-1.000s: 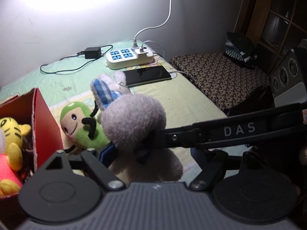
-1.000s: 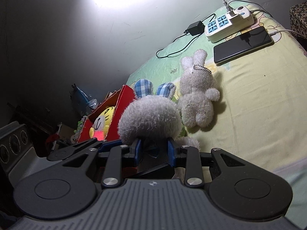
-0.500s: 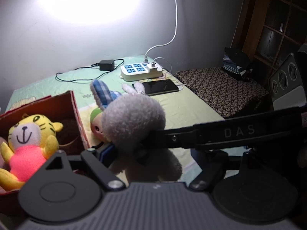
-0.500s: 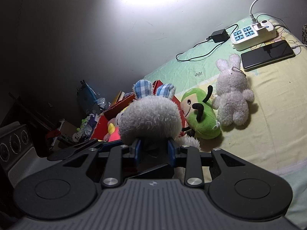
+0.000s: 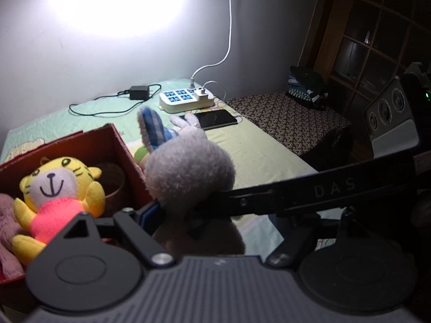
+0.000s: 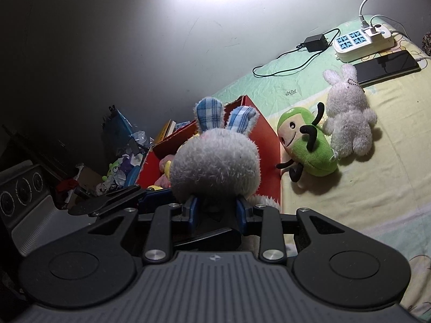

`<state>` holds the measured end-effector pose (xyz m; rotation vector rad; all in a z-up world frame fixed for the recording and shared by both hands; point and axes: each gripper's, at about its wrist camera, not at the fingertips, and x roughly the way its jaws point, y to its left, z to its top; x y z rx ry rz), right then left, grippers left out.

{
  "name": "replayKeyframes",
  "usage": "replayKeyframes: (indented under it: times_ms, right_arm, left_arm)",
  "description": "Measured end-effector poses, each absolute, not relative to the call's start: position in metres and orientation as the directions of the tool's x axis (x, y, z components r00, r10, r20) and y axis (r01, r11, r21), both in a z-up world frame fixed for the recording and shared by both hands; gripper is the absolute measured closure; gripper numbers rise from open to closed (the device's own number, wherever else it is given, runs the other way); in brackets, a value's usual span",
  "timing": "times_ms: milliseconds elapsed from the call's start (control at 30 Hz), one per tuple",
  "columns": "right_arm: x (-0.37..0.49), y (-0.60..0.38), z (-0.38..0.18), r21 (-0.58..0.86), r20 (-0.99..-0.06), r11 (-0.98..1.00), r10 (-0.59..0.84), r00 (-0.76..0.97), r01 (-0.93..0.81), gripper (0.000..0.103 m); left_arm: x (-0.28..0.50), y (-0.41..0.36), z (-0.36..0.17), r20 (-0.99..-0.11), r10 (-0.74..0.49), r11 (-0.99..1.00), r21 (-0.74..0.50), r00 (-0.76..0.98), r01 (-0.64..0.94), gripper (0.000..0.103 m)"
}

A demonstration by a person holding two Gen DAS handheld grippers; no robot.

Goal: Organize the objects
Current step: 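Lift the white bunny with the right gripper and carry it over the box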

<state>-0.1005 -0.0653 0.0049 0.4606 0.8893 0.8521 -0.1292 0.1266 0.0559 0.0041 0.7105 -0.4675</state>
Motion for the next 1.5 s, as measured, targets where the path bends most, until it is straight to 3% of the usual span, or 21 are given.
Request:
replayKeyframes:
  times_ms: [433, 800, 1167, 1500]
  right_arm:
    - [-0.103, -0.001, 0.033, 0.652, -0.447, 0.538, 0.842, 0.303, -0.534, 0.071]
    - [-0.074, 0.099, 0.046, 0.686, -0.399, 0.406, 0.904, 0.155, -0.604, 0.071]
    - [-0.046, 0.160, 0.021, 0.726, -0.430, 0.406, 0.898, 0.094, -0.555, 0.070]
    - [-0.041, 0.170, -0.016, 0.765, -0.484, 0.452, 0.874, 0.054, -0.460, 0.070]
  left_arm:
    - [-0.144, 0.191, 0.080, -0.573, -0.360, 0.927, -0.127, 0.737, 0.353, 0.023]
    - [-0.142, 0.274, 0.096, -0.556, -0.181, 0.983, -0.088, 0.811, 0.159, 0.023]
    - [-0.104, 0.326, 0.071, -0.642, -0.109, 0.992, -0.125, 0.759, 0.037, 0.022]
    - [-0.091, 0.341, 0.035, -0.716, -0.128, 0.986, -0.165, 0.686, 0.012, 0.020]
